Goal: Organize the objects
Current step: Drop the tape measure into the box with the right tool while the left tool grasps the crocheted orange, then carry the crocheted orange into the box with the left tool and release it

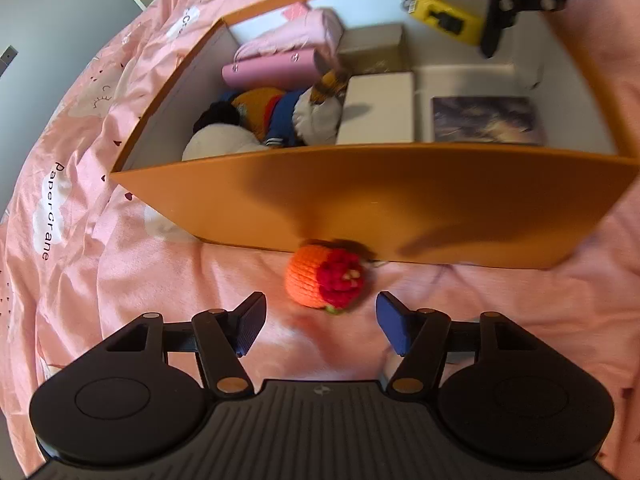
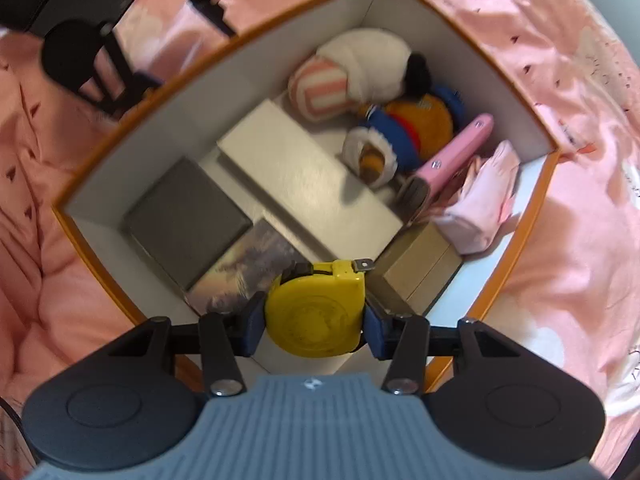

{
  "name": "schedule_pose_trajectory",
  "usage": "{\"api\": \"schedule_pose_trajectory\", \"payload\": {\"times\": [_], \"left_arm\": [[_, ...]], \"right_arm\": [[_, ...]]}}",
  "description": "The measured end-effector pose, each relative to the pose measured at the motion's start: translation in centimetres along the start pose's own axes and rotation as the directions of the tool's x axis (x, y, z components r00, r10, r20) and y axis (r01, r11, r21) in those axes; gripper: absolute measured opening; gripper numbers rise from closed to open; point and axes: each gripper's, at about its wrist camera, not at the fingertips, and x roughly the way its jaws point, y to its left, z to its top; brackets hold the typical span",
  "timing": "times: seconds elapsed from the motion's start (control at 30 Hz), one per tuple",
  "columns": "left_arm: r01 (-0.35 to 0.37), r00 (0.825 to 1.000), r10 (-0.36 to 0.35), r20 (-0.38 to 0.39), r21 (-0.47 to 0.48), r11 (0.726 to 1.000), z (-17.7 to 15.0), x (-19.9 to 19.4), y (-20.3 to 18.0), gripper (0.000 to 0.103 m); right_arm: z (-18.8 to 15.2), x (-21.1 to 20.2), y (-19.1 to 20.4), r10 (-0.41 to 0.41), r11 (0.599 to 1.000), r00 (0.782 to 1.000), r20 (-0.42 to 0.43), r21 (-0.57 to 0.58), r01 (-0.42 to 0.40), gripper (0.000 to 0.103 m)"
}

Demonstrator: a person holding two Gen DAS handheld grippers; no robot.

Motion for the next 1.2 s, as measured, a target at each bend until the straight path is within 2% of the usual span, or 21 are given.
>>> {"api": "schedule_pose_trajectory", "payload": {"times": [0.17,0.33,0.47,0.57,0.77,0.97,1.2], "left_arm": [[0.028,1.000,-0.027,-0.012,0.055,0.998,0.7,2.0,0.4,0.074],[0.051,0.998,-0.049,-0.025,0.116,0.992,1.0,2.9,0.3,0.074],[0.072,0.997,-0.069,-0.035,0.114,0.991,1.2,3.6,0.6,0.072],[0.099,0.994,-0.095,-0.049,0.097,0.990,1.2,4.0,0.9,0.065],[0.097,0.994,-0.093,-0.064,0.070,0.993,1.2,4.1,1.0,0.058],[0.073,0.994,-0.073,-0.087,-0.001,0.997,1.2,3.4,1.7,0.057],[0.048,0.995,-0.061,-0.079,-0.152,0.987,0.4,0.2,3.5,0.056]], "right_arm": [[-0.1,2.5,-0.6,0.019,0.996,0.998,-0.065,-0.091,-0.025,0.052],[0.3,5.0,-0.4,-0.002,0.977,0.987,-0.159,-0.210,-0.032,0.052],[0.7,6.4,-0.4,0.006,0.969,0.982,-0.187,-0.242,-0.052,0.052],[0.8,7.2,-0.3,0.012,0.961,0.979,-0.203,-0.268,-0.067,0.052],[0.6,7.8,0.2,-0.018,0.941,0.977,-0.213,-0.333,-0.055,0.052],[0.6,7.1,0.5,-0.059,0.943,0.972,-0.228,-0.331,-0.021,0.057],[0.5,3.5,-0.5,-0.004,0.984,0.990,-0.140,-0.175,-0.020,0.057]]}}
